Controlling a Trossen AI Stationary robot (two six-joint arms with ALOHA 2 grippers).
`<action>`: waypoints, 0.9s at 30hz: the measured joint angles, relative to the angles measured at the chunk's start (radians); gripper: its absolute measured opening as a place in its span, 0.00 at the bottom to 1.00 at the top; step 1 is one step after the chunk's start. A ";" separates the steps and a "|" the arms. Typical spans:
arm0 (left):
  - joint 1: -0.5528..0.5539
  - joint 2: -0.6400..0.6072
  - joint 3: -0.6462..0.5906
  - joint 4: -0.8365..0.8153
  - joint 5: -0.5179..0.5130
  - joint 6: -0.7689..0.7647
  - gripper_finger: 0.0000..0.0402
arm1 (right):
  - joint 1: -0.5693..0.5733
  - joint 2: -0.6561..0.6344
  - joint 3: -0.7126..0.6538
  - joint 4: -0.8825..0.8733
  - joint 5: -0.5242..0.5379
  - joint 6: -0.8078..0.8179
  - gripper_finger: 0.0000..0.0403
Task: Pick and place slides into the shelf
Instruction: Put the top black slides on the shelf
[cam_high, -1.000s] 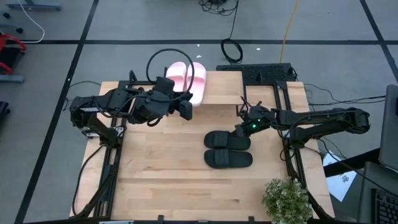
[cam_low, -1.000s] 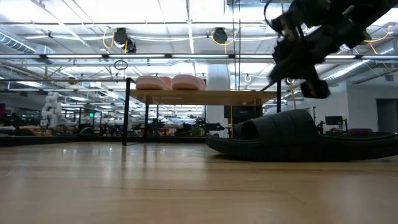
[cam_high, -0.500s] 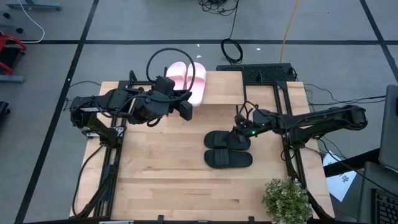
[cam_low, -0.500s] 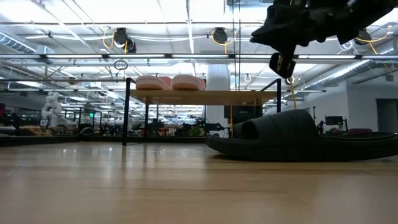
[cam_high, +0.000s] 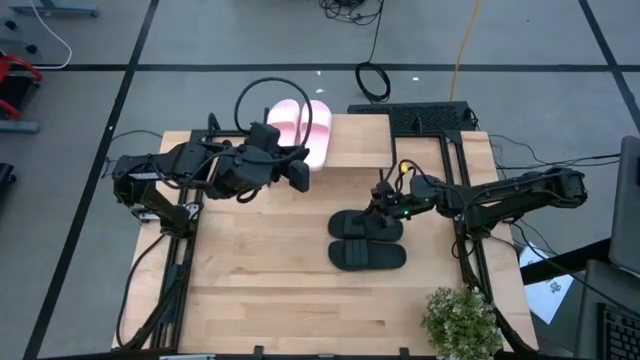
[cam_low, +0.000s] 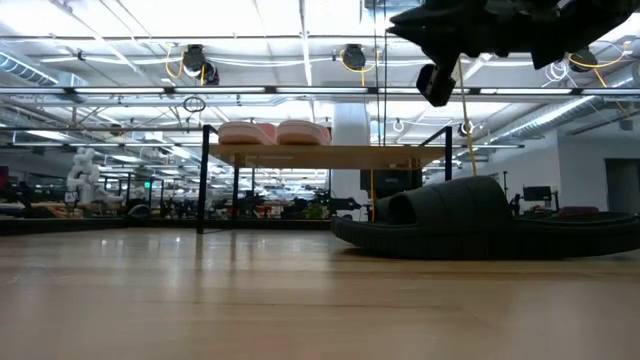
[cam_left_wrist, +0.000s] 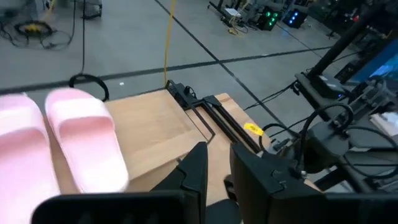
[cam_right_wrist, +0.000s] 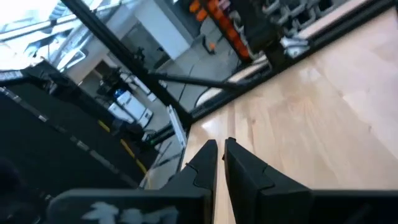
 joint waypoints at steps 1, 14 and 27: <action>0.000 0.000 0.000 0.000 0.011 -0.013 0.16 | 0.000 0.000 0.000 0.010 0.013 -0.002 0.06; 0.000 0.000 0.000 -0.003 0.097 -0.038 0.16 | 0.004 0.000 0.000 0.083 0.019 -0.041 0.06; -0.002 0.000 0.000 -0.002 0.098 -0.097 0.16 | 0.026 0.000 0.000 -0.308 0.014 0.165 0.06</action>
